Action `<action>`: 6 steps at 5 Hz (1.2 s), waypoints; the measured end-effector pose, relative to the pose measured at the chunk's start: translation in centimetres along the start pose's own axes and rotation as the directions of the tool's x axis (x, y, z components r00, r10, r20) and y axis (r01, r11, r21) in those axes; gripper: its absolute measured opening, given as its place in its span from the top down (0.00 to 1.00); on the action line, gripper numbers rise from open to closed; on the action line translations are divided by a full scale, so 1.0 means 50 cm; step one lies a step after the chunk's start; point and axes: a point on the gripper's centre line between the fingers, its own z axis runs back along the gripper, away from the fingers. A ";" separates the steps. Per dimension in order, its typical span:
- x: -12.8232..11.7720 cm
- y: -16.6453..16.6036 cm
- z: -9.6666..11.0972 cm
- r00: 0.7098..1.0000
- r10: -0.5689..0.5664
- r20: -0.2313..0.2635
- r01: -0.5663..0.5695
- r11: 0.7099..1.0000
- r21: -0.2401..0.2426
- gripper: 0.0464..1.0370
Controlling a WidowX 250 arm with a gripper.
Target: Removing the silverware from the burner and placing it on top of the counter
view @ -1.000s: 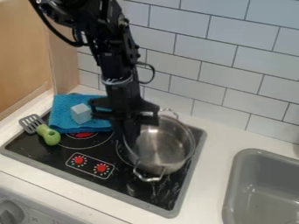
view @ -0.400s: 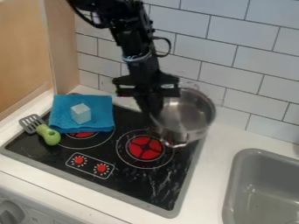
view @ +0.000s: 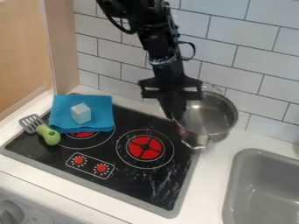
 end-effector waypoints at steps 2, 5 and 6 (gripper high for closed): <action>-0.003 -0.044 -0.032 0.997 -0.072 -0.039 0.071 0.997 -0.018 0.98; 0.011 -0.042 -0.045 0.996 -0.070 -0.048 0.069 0.998 -0.010 0.98; 0.009 -0.040 -0.056 0.996 -0.067 -0.065 0.067 0.998 0.004 0.98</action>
